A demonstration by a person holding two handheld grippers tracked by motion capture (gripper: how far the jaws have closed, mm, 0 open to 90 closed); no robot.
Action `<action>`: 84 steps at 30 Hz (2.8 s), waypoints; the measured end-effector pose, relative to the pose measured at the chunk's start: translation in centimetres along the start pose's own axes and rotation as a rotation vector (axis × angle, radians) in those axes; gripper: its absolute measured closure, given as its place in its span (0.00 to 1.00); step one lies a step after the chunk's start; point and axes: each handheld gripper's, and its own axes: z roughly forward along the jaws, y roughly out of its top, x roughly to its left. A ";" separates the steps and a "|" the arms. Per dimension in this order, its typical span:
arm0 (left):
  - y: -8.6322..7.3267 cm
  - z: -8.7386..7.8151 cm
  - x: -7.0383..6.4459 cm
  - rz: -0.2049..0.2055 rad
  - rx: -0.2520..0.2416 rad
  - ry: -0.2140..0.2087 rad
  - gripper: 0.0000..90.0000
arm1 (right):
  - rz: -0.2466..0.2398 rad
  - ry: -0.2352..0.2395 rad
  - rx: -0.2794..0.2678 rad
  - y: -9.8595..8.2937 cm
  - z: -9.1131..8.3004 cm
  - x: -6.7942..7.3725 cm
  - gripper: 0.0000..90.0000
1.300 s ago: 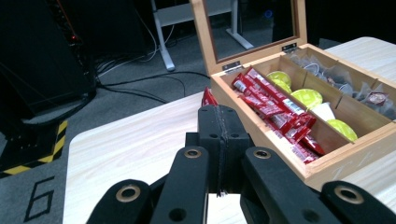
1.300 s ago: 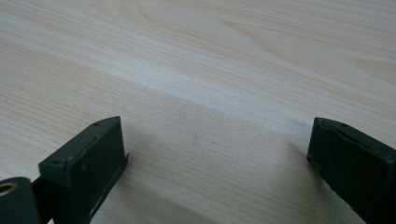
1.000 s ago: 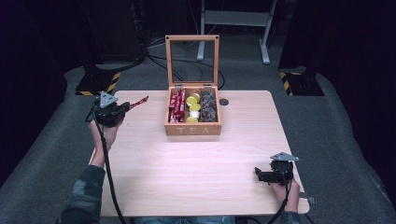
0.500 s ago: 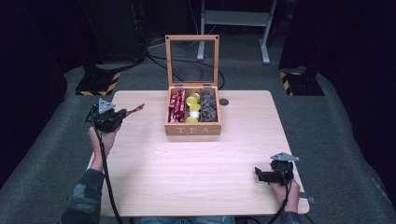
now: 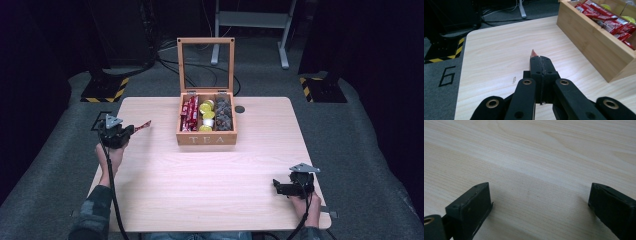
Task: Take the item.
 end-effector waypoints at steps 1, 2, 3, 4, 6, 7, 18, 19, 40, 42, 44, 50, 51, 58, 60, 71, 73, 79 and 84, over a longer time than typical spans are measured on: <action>0.0 0.0 0.0 0.000 0.000 0.000 1.00 | 0.000 0.000 -0.001 0.0 0.0 0.0 0.04; -0.4 0.1 0.0 -0.002 0.007 0.000 1.00 | 0.001 0.001 -0.001 0.0 0.0 0.0 0.04; -0.6 0.2 0.0 -0.002 0.008 -0.001 1.00 | 0.000 0.001 -0.001 0.0 0.0 0.0 0.04; -0.8 0.2 0.0 -0.009 0.005 -0.001 1.00 | 0.000 0.000 -0.001 0.0 0.0 0.0 0.04; -1.1 0.2 0.1 -0.014 0.013 -0.005 1.00 | 0.001 0.001 0.000 0.0 0.0 0.0 0.04; -1.3 0.1 0.1 -0.012 0.009 -0.003 1.00 | 0.000 0.000 0.000 0.0 0.0 0.0 0.04; -4.1 0.5 0.4 -0.059 0.042 -0.021 0.99 | 0.000 -0.001 0.000 0.0 0.0 0.0 0.04; -4.3 0.6 0.5 -0.061 0.043 -0.020 0.99 | 0.001 -0.001 -0.001 0.0 0.0 0.0 0.04; -6.5 2.1 1.3 -0.106 0.132 -0.025 0.98 | 0.002 -0.002 -0.001 0.0 0.0 0.0 0.04; -6.5 2.1 1.3 -0.103 0.136 -0.026 0.98 | 0.001 -0.002 -0.002 0.0 0.0 0.0 0.04; -6.4 2.1 1.3 -0.100 0.140 -0.024 0.97 | 0.002 -0.002 -0.002 0.0 0.0 0.0 0.04; -6.5 2.1 1.4 -0.104 0.162 -0.040 0.91 | 0.001 -0.002 -0.002 0.0 0.0 0.0 0.04; -6.5 2.1 1.3 -0.107 0.161 -0.046 0.89 | 0.001 -0.002 -0.002 0.0 0.0 0.0 0.04; -6.1 1.7 1.0 -0.095 0.171 -0.053 0.60 | 0.001 -0.002 -0.002 0.0 0.0 0.0 0.04; -5.8 1.4 0.8 -0.081 0.172 -0.052 0.47 | 0.001 -0.002 -0.002 0.0 0.0 0.0 0.04; -5.0 -0.6 0.2 -0.041 0.172 -0.082 0.25 | 0.001 -0.002 -0.002 0.0 0.0 0.0 0.04; -4.9 -1.0 0.1 -0.036 0.173 -0.090 0.22 | 0.001 -0.002 -0.002 0.0 0.0 0.0 0.04; -4.8 -2.6 -0.6 -0.008 0.157 -0.082 0.17 | 0.001 -0.002 -0.002 0.0 0.0 0.0 0.04; -5.0 -3.8 -1.1 0.009 0.149 -0.080 0.16 | 0.001 -0.003 -0.002 0.0 0.0 0.0 0.04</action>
